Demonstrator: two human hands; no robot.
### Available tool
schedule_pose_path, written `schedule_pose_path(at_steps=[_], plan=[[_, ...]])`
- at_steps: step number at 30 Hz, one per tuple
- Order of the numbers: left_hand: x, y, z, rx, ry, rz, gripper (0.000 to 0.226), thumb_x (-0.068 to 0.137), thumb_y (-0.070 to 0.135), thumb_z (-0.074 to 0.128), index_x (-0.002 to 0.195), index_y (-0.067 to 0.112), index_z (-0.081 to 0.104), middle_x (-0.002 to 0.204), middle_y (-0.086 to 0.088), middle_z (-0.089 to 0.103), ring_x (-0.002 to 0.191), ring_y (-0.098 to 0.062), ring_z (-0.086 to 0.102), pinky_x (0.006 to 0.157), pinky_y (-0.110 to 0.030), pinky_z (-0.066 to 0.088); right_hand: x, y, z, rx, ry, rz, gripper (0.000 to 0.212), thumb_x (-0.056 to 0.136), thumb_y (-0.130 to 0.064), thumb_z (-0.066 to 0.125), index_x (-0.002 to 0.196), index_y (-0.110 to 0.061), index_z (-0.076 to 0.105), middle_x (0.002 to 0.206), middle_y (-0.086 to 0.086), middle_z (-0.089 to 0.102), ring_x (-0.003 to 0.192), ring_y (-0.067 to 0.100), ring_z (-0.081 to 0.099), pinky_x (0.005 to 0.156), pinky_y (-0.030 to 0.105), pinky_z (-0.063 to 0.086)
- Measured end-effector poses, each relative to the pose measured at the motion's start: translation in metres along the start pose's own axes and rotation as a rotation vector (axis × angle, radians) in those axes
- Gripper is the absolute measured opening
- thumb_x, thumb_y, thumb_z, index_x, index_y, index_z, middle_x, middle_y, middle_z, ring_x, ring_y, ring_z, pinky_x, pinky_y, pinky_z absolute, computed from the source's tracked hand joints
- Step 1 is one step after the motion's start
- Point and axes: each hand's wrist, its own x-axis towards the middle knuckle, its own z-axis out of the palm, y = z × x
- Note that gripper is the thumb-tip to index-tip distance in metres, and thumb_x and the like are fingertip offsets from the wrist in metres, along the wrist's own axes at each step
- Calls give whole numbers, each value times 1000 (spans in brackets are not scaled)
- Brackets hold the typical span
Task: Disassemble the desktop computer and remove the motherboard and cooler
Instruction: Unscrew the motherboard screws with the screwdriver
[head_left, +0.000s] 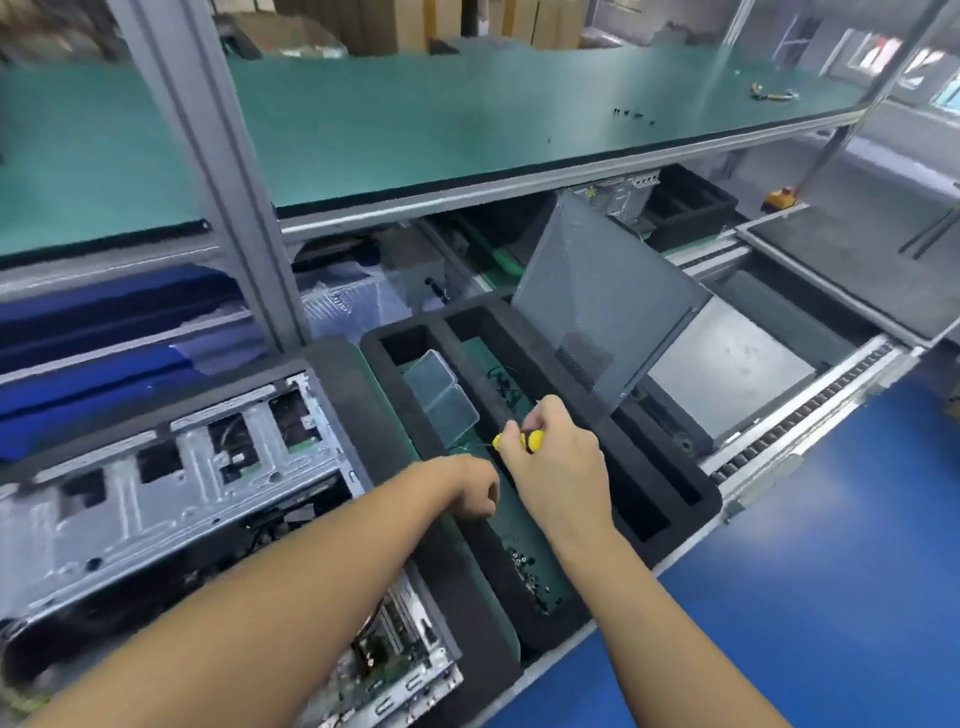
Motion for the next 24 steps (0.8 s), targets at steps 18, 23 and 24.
schedule_pose_path(at_steps=[18, 23, 24], plan=[[-278, -155, 76, -358, 96, -354, 19, 93, 25, 55, 100, 21, 72, 93, 14, 71, 88, -9, 68, 88, -36, 55, -76, -160, 98, 452, -394, -612, 24, 85, -28, 58, 67, -23, 42, 62, 4, 46, 49, 10, 34, 46, 20, 26], [-275, -162, 123, -242, -113, -528, 24, 92, 36, 57, 92, 14, 66, 105, -4, 67, 88, -25, 61, 84, -40, 52, -96, -157, 129, 323, -701, -681, 19, 84, -35, 54, 68, -35, 43, 64, 3, 50, 52, 9, 38, 47, 19, 29], [-276, -164, 125, -270, -96, -538, 25, 91, 37, 59, 85, 14, 64, 95, -5, 65, 79, -24, 57, 77, -38, 51, -97, -155, 132, 268, -730, -706, 18, 83, -36, 54, 69, -34, 43, 61, 2, 48, 52, 9, 37, 48, 20, 29]])
